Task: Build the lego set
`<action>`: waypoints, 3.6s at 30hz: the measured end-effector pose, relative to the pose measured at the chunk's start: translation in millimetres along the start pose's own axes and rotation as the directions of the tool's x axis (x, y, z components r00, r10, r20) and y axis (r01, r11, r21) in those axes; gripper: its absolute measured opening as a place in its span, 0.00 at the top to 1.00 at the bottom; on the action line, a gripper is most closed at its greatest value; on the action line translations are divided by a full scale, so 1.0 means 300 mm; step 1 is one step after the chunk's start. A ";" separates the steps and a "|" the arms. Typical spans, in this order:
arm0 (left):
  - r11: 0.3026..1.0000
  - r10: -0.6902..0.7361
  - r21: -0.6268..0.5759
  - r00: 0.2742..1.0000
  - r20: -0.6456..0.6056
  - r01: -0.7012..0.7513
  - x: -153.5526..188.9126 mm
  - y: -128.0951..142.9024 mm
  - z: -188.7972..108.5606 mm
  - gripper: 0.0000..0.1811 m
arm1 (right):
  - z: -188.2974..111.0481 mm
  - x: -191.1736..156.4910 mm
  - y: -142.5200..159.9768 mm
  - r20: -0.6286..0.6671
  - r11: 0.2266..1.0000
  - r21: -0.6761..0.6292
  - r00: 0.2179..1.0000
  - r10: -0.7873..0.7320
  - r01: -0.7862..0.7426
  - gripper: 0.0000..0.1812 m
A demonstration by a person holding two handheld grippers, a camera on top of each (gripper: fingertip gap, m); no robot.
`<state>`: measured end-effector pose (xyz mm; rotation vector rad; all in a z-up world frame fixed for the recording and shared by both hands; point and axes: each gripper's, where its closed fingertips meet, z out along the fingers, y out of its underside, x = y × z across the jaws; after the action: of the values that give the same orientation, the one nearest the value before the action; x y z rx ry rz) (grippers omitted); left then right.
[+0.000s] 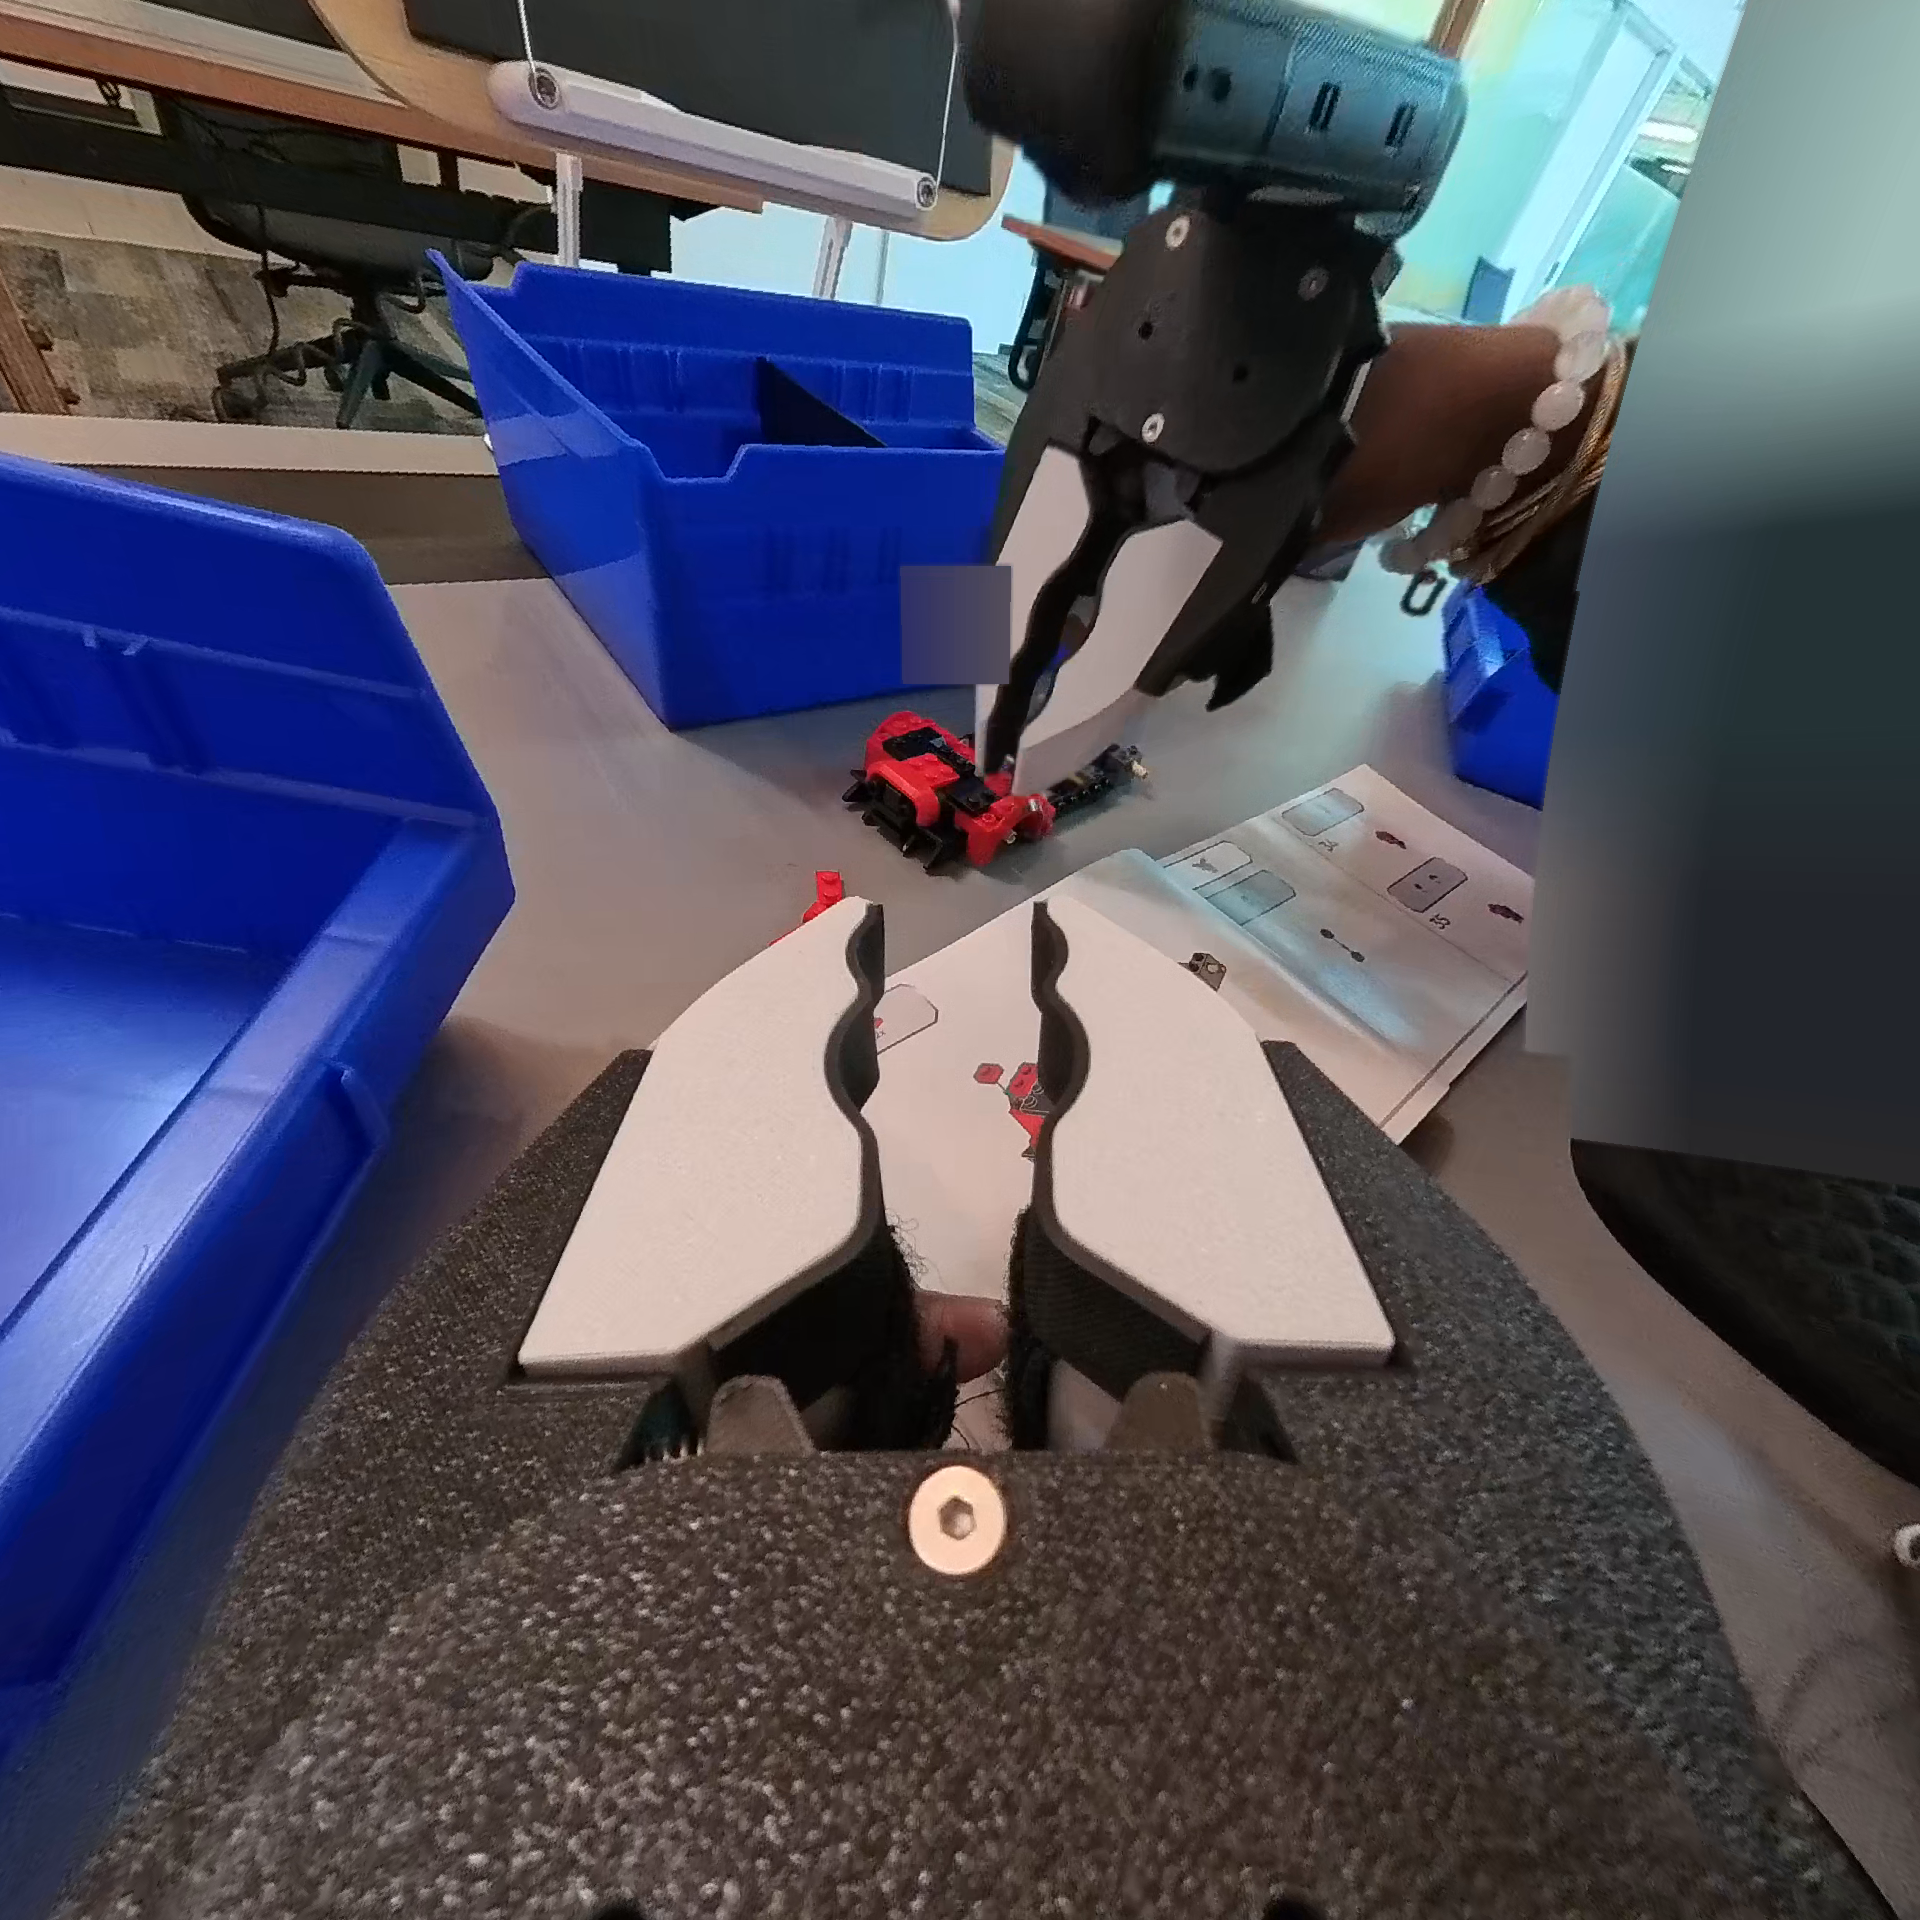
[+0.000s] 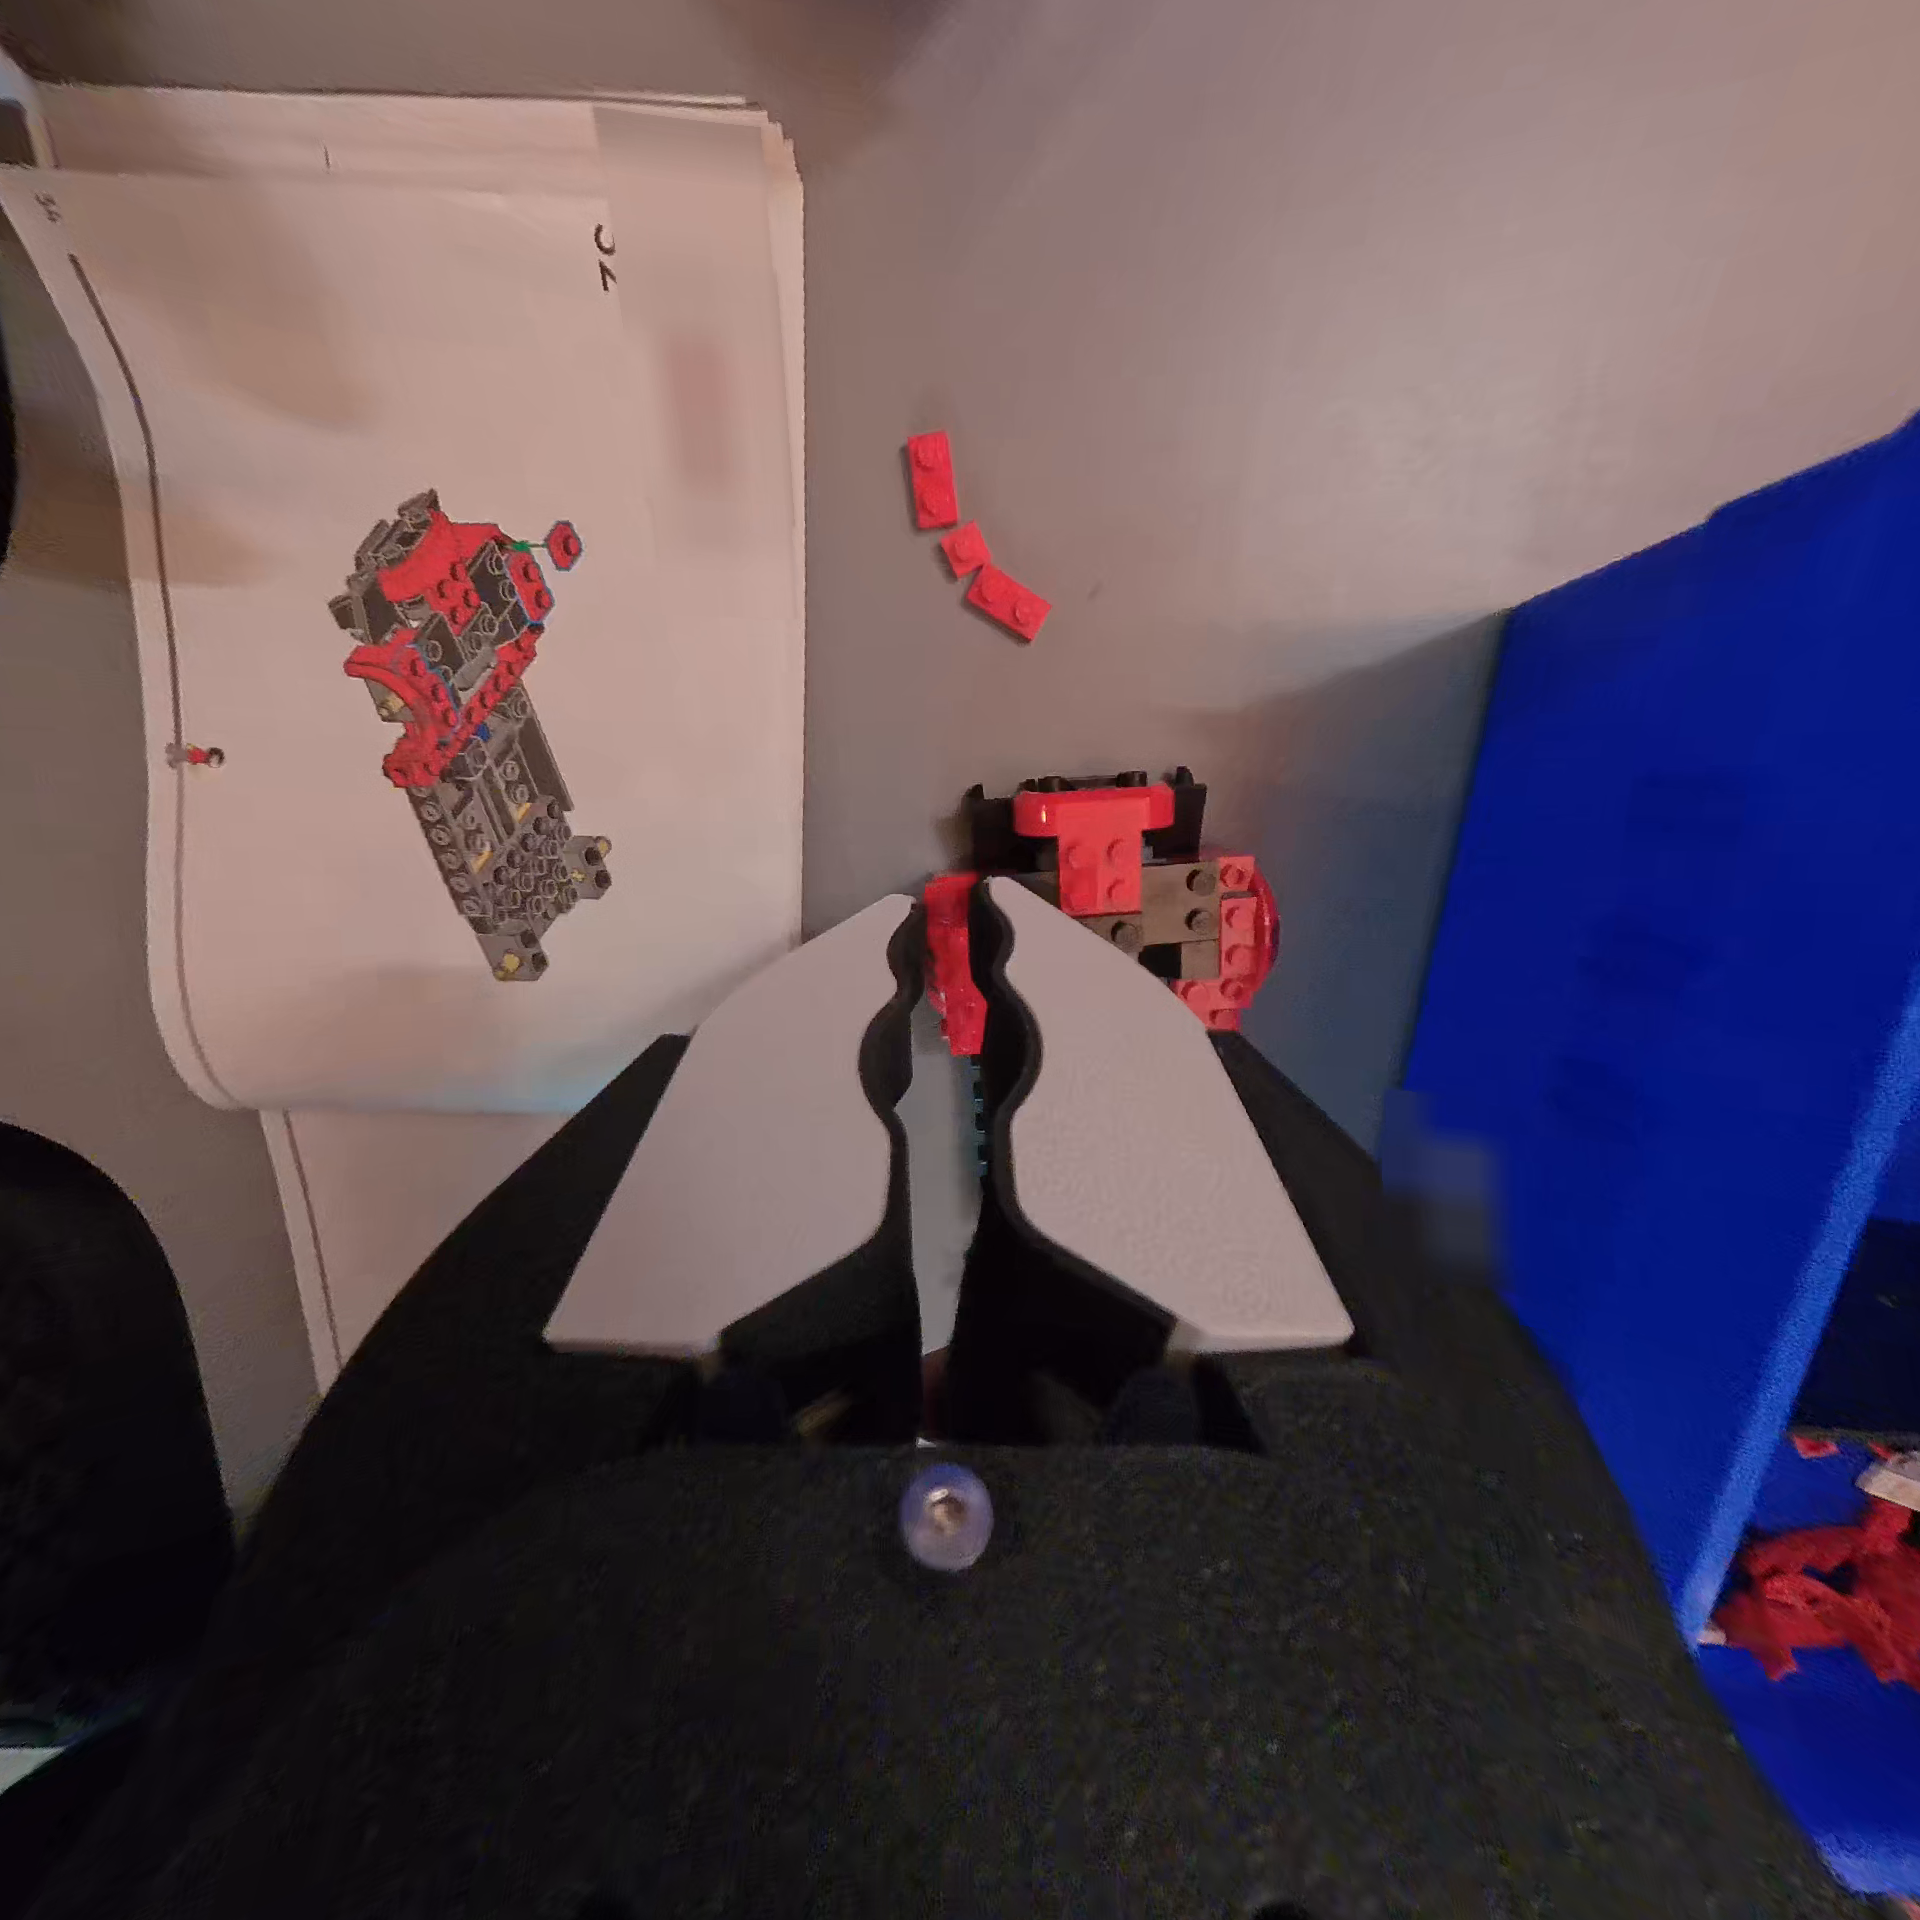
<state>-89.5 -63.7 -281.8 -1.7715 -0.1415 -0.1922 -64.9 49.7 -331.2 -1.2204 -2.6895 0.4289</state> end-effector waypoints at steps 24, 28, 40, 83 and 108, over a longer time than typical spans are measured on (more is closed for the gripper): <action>1.000 -0.010 0.007 1.000 -0.006 0.010 0.000 -0.003 -0.002 0.85 | 0.039 0.008 0.023 0.014 0.997 -0.074 0.999 0.032 -0.031 0.96; 1.000 -0.011 0.007 1.000 -0.007 0.011 0.000 -0.003 -0.002 0.85 | 0.039 0.008 0.025 0.015 0.996 -0.080 0.999 0.034 -0.032 0.95; 1.000 -0.011 0.006 1.000 -0.008 0.011 0.000 -0.002 -0.002 0.85 | 0.034 -0.022 -0.025 0.038 1.000 -0.001 0.999 0.008 -0.008 0.98; 0.999 -0.026 0.020 1.000 -0.015 0.026 -0.002 -0.008 -0.007 0.85 | 0.125 -0.088 -0.029 0.153 0.963 -0.119 0.963 -0.221 0.240 0.98; 0.999 -0.027 0.028 0.999 -0.019 0.028 0.000 -0.012 -0.009 0.85 | 0.122 -0.080 -0.033 0.180 0.968 -0.109 0.962 -0.206 0.228 0.97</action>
<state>-90.4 -65.6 -277.9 -1.7395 -0.1543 -0.2258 -65.7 18.4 -363.1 -0.9395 -2.9960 0.3453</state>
